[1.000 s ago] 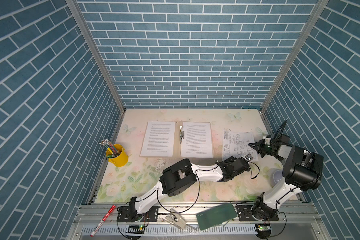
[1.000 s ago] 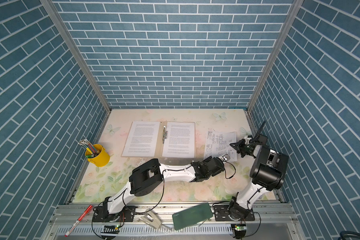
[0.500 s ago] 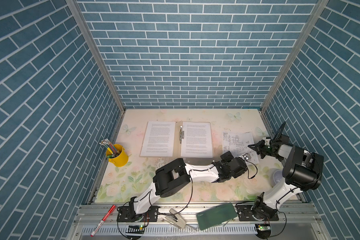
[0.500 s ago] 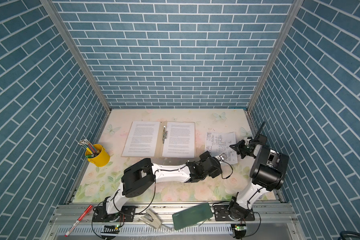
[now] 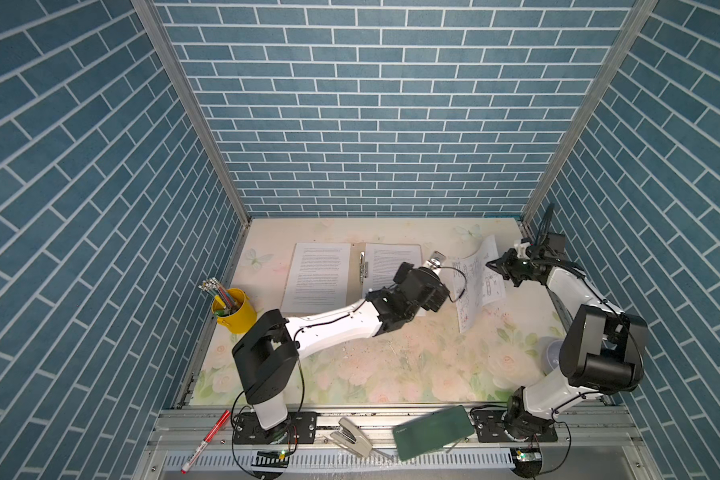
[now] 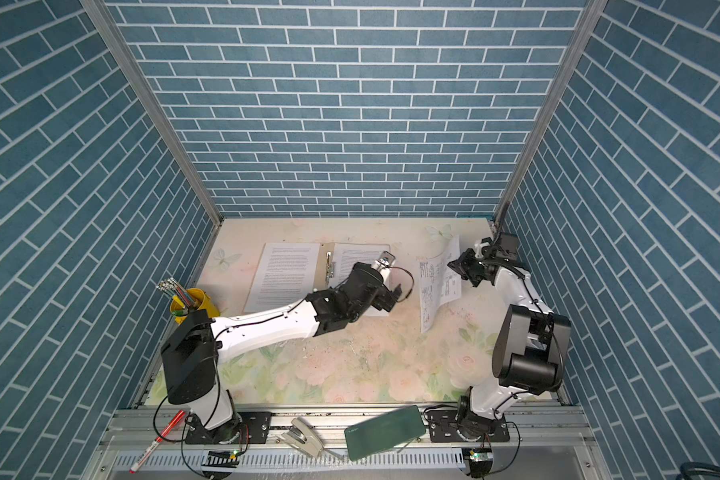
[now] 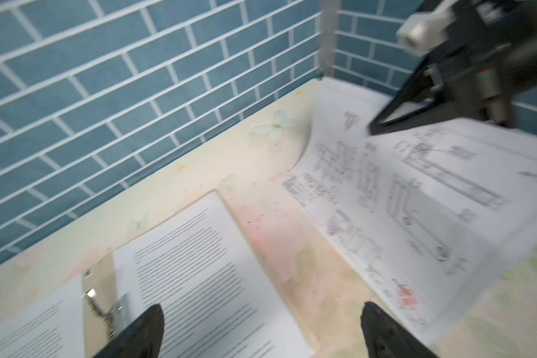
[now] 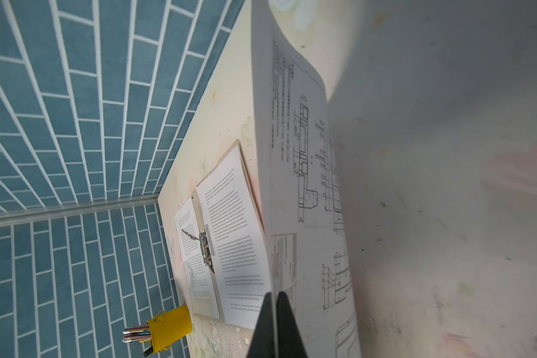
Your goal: Put the files into the folder
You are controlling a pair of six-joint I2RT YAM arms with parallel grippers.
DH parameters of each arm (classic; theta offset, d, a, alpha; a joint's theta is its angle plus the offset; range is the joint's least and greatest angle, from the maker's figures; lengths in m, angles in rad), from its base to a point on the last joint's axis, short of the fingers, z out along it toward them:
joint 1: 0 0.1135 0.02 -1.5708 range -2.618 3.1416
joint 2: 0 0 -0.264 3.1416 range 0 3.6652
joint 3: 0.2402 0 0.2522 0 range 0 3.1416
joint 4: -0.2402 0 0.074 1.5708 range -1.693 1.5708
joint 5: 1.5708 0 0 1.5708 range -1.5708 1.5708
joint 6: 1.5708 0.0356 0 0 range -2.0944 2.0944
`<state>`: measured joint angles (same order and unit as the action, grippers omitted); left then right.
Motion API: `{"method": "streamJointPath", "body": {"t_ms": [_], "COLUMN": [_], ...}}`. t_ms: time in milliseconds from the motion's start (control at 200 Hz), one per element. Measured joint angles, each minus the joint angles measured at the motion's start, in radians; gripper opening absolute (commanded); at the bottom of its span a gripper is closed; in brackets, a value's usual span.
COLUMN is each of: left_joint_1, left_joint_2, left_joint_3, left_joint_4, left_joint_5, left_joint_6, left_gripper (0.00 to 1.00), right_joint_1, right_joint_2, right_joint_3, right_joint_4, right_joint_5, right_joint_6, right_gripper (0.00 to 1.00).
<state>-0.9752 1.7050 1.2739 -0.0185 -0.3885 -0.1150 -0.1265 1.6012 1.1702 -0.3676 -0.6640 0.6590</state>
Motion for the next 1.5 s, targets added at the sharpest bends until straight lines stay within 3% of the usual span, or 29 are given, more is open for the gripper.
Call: {"method": "streamJointPath", "body": {"t_ms": [290, 490, 595, 695, 840, 1045, 1220, 1500], "left_joint_1": [0.383, 0.589, 0.666, 0.721, 0.763, 0.764, 0.764, 0.764], "left_joint_2": [-0.119, -0.118, -0.082, -0.026, 0.039, 0.09, 0.116, 0.136], "left_joint_3": [-0.101, -0.14, -0.139, -0.139, -0.138, -0.116, -0.113, -0.106], "left_joint_4": [-0.129, -0.15, -0.14, -0.121, -0.111, -0.077, -0.057, -0.038], "left_joint_5": [0.192, 0.388, 0.525, 0.652, 0.791, 0.914, 0.96, 0.996], "left_joint_6": [-0.216, -0.308, -0.339, -0.365, -0.382, -0.394, -0.401, -0.408], "left_gripper": [1.0, 1.0, 1.0, 1.0, 1.0, 1.0, 1.0, 0.99], "right_joint_1": [0.28, 0.501, 0.576, 0.606, 0.597, 0.586, 0.586, 0.587], "right_joint_2": [0.017, 0.247, 0.38, 0.43, 0.412, 0.245, 0.223, 0.232], "right_joint_3": [0.222, 0.582, 0.755, 0.819, 0.788, 0.378, 0.124, 0.082], "right_joint_4": [-0.029, -0.02, -0.029, -0.037, -0.021, 0.112, 0.2, 0.3], "right_joint_5": [0.18, 0.216, 0.216, 0.22, 0.266, 0.391, 0.465, 0.499], "right_joint_6": [0.142, 0.2, 0.211, 0.227, 0.239, 0.275, 0.28, 0.275], "right_gripper": [0.0, 0.0, 0.0, 0.0, 0.0, 0.0, 0.0, 0.0]}}
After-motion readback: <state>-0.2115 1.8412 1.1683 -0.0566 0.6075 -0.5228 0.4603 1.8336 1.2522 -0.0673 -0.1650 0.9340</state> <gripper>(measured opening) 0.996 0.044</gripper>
